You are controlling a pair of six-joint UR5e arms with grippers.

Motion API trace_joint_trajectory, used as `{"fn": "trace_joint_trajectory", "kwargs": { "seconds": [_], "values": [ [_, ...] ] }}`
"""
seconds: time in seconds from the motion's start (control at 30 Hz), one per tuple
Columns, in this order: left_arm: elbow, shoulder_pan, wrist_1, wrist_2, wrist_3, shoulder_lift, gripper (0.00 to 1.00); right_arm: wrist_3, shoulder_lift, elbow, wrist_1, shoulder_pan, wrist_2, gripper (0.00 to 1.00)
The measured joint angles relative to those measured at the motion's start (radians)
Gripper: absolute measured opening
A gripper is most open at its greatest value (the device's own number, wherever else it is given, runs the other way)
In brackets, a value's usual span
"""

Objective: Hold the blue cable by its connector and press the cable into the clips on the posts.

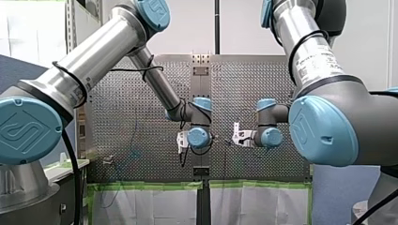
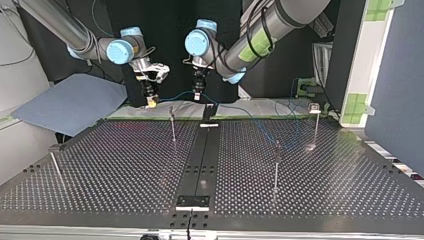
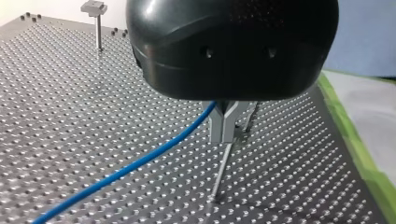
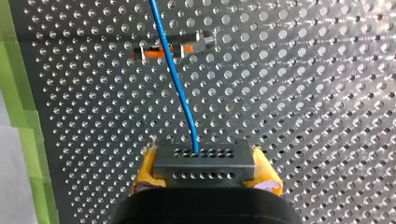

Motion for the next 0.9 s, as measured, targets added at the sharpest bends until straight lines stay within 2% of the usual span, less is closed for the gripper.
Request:
{"fn": "trace_joint_trajectory", "kwargs": {
  "seconds": [0.17,0.4,0.67,0.9],
  "values": [
    [0.014,0.002,-0.016,0.022,-0.016,-0.015,0.0,0.016,0.0,0.006,-0.036,-0.028,-0.043,0.0],
    [0.08,-0.007,-0.073,0.004,-0.018,-0.032,0.0,0.022,0.004,0.007,-0.043,-0.055,-0.092,0.0],
    [0.128,-0.02,-0.069,-0.046,-0.013,-0.059,0.0,0.026,0.045,0.006,-0.052,-0.071,-0.117,0.0],
    [0.17,-0.027,-0.058,-0.081,0.004,-0.108,0.0,0.035,0.052,-0.009,-0.048,-0.092,-0.123,0.0]
  ]
}}
